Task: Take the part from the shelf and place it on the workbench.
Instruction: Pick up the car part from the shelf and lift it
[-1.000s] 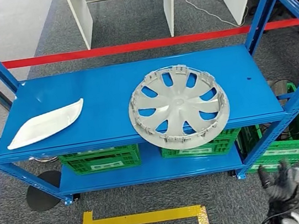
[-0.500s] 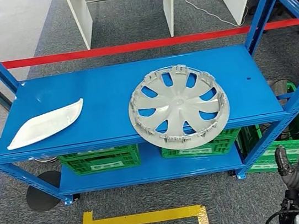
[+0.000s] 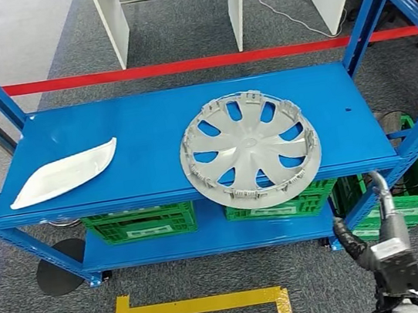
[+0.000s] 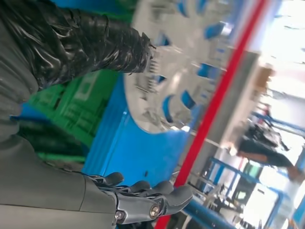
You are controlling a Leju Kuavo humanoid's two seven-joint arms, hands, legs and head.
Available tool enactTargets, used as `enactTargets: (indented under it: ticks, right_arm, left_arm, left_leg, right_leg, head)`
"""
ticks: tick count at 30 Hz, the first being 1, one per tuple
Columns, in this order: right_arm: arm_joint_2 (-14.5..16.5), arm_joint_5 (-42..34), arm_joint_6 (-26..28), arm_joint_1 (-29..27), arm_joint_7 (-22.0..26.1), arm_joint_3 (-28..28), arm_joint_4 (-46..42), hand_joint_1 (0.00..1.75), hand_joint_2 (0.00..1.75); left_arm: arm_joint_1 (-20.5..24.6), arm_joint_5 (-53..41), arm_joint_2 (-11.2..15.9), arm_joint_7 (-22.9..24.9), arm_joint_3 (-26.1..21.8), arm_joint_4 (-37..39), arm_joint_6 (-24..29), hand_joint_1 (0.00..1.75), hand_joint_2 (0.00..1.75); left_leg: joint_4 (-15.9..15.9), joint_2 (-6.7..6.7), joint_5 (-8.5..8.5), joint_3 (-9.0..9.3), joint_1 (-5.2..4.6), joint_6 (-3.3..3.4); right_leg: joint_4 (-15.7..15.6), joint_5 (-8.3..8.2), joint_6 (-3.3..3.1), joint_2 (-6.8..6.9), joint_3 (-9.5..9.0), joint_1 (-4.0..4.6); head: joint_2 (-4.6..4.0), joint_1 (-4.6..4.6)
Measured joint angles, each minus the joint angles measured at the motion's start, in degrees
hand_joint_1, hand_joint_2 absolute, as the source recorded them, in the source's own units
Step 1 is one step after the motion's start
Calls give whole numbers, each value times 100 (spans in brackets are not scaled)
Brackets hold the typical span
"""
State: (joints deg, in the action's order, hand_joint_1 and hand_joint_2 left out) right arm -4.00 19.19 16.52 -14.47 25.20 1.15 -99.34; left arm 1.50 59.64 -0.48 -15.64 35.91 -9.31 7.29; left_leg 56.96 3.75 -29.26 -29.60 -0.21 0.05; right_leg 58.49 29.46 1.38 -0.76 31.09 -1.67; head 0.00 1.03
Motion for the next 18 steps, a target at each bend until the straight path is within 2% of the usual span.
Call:
enactTargets:
  ticks: [9,14,18]
  right_arm:
    - [-946,1580,397,271,-864,-1010,602,0,175]
    - [-1295,2446,488,592,-1219,-1501,959,0,175]
    - [-1438,2988,461,966,-1410,-1853,1256,0,175]
  left_arm:
    - [42,-113,72,14,160,0,-108,0,175]
    - [65,-172,94,70,258,0,-136,0,175]
    - [98,-227,109,111,328,0,-167,0,175]
  left_leg:
    - [1,0,-1,1,1,1]
    - [2,-2,-1,0,1,1]
    - [2,-2,-1,1,1,1]
  right_leg:
    - [0,0,0,0,-1,0]
    - [0,0,1,-2,0,0]
    - [0,-1,1,-3,-1,0]
  head:
    - [0,0]
    - [0,0]
    - [0,0]
